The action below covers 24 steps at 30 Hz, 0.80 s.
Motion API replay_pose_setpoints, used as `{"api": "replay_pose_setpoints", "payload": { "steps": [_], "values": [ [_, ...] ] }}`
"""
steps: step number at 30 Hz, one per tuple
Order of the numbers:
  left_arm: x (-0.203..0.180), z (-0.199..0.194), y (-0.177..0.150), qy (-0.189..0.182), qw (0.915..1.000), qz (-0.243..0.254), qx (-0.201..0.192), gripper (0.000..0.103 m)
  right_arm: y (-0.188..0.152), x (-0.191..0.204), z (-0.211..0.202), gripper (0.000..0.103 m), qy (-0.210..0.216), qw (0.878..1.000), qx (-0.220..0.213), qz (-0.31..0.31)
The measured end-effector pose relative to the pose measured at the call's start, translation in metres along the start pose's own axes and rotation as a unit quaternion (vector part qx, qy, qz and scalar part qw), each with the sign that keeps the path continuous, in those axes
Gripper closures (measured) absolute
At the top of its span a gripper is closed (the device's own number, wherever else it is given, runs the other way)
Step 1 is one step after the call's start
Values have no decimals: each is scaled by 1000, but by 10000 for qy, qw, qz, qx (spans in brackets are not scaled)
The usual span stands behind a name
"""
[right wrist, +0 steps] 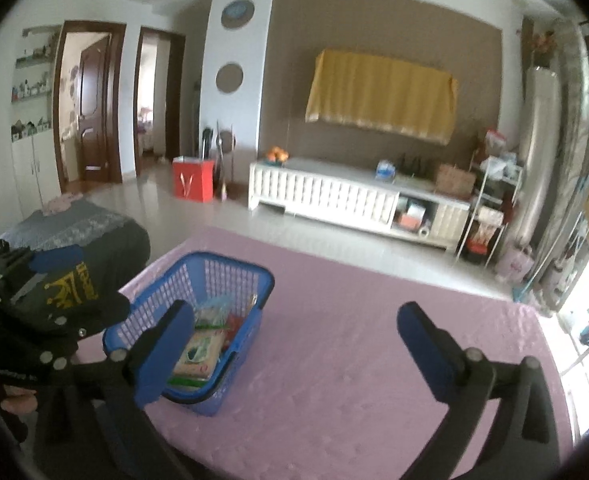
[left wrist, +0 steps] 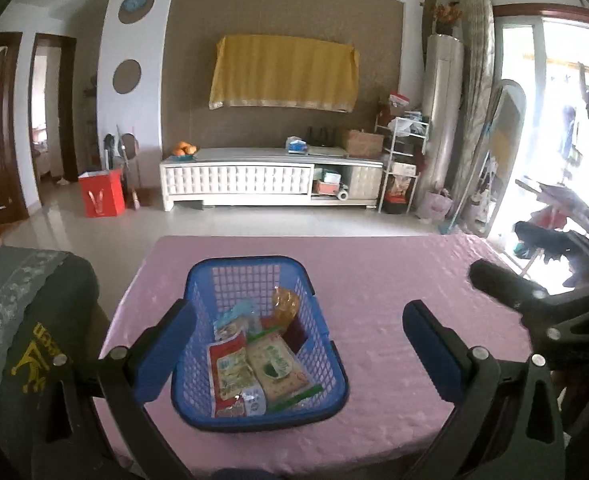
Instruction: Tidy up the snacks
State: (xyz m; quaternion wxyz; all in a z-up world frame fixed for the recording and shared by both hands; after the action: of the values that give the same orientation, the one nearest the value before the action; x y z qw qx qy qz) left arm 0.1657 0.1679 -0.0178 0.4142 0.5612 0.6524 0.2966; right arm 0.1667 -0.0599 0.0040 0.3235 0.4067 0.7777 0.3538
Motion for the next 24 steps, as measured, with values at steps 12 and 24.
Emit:
{"api": "replay_pose_setpoints", "payload": {
  "steps": [12, 24],
  "values": [
    [-24, -48, -15, 216, 9992, 232, -228, 1, -10, 5, -39, 0, -104, 9997, -219, 91],
    [-30, -65, -15, 242, 9984, 330, -400, 1, -21, 12, -55, 0, -68, 9995, -242, 200]
  ]
}}
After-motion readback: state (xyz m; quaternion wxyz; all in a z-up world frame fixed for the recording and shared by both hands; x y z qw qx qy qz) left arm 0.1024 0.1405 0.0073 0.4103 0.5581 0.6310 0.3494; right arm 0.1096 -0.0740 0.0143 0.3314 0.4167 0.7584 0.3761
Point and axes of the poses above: each gripper's, at about its wrist camera, not at the fingertips, and z roughly the way its jaws point, x to its left, y to its top, the point moved 8 cm from there along z, roughly the way its jaws point, and after that the axes turned 7 degrees about -z, right-handed, at the moved point
